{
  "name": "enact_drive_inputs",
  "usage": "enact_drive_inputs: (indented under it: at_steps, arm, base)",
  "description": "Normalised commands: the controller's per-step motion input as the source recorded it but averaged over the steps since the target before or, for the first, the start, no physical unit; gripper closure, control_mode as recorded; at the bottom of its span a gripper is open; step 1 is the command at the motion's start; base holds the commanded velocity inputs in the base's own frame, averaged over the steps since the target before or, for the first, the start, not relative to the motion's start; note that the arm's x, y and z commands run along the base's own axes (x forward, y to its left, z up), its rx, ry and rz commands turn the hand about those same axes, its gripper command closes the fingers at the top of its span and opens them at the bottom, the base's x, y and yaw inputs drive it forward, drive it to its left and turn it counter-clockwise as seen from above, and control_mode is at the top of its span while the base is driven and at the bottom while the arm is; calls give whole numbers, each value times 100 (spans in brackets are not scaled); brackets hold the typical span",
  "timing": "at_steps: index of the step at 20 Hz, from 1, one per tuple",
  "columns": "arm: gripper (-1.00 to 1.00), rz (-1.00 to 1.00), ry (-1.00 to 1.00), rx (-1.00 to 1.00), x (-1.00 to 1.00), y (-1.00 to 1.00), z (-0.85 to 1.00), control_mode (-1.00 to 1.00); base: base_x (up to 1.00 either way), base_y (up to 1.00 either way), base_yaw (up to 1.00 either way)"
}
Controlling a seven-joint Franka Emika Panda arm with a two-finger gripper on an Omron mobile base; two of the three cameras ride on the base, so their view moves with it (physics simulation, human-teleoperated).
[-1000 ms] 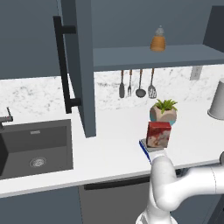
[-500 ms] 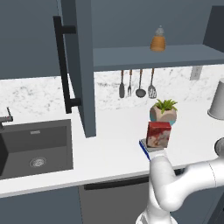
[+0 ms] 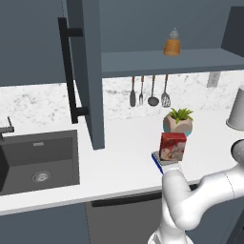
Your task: Pick the cereal and place it on the digital scale for weighing, and close the cabinet.
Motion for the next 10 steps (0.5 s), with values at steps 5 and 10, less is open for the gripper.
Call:
enact_drive_inputs:
  at_steps: [5,10]
  arm:
    - [-100,-21,0,-10,41,100,0,-100]
    - [-100,-18,-6,4,97,100,-31,-100]
  base:
    - [0,0,0]
    - [0,0,0]
